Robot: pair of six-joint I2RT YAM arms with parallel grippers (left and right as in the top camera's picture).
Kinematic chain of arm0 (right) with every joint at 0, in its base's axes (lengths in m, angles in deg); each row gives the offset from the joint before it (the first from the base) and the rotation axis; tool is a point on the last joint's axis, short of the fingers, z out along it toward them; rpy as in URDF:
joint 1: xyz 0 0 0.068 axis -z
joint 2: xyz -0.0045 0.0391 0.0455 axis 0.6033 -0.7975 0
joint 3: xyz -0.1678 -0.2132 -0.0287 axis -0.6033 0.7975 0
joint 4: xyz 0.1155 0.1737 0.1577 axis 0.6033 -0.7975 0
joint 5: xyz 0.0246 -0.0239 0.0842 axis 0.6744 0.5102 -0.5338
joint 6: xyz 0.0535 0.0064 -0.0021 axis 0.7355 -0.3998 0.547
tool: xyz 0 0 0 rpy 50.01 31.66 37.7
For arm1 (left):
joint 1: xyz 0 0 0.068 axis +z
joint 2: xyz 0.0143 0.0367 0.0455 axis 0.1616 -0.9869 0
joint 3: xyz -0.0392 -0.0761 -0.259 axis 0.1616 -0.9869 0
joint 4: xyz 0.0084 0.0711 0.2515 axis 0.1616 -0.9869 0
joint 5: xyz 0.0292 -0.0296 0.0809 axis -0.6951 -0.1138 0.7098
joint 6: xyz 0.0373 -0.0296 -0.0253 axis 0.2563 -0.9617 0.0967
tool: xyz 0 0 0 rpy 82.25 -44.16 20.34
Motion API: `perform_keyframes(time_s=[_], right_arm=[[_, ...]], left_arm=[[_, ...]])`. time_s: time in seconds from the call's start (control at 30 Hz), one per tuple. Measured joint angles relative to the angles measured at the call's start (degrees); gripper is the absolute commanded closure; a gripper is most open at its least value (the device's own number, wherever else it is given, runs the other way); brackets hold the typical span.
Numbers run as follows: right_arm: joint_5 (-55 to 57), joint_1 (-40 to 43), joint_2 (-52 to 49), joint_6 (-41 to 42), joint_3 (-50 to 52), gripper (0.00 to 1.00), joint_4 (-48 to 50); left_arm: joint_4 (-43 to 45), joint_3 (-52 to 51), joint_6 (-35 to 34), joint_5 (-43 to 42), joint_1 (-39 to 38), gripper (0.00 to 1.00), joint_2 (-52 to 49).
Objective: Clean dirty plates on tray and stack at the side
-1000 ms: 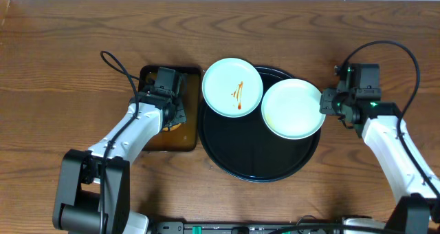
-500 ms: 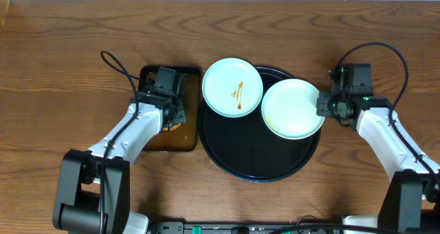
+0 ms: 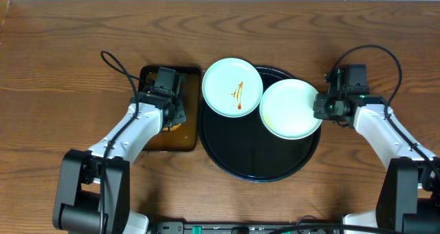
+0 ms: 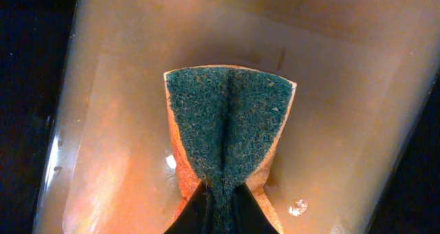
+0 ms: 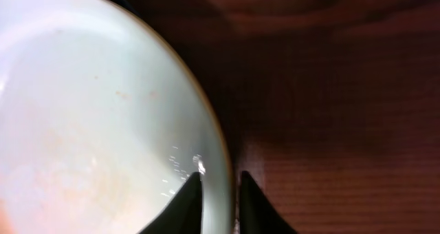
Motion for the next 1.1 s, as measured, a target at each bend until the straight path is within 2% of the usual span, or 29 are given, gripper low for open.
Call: perform_keyframes(time_s=[0.07, 0.1, 0.17, 0.4, 0.67, 1.1], right_arm=[[-0.1, 0.0, 0.0, -0.1, 0.0, 0.88, -0.2], [-0.1, 0.0, 0.0, -0.1, 0.1, 0.94, -0.2], [-0.1, 0.0, 0.0, 0.2, 0.3, 0.99, -0.1], [-1.0, 0.0, 0.0, 0.2, 0.8, 0.99, 0.5], [-7.2, 0.1, 0.6, 0.2, 0.8, 0.99, 1.3], [-5.2, 0.1, 12.7, 0.1, 0.8, 0.99, 1.0]], left_arm=[[0.0, 0.0, 0.0, 0.0, 0.0, 0.92, 0.0], [0.0, 0.0, 0.0, 0.0, 0.0, 0.92, 0.0], [0.0, 0.0, 0.0, 0.0, 0.0, 0.92, 0.0], [0.0, 0.0, 0.0, 0.0, 0.0, 0.92, 0.0], [0.0, 0.0, 0.0, 0.0, 0.0, 0.92, 0.0], [0.0, 0.0, 0.0, 0.0, 0.0, 0.92, 0.0]])
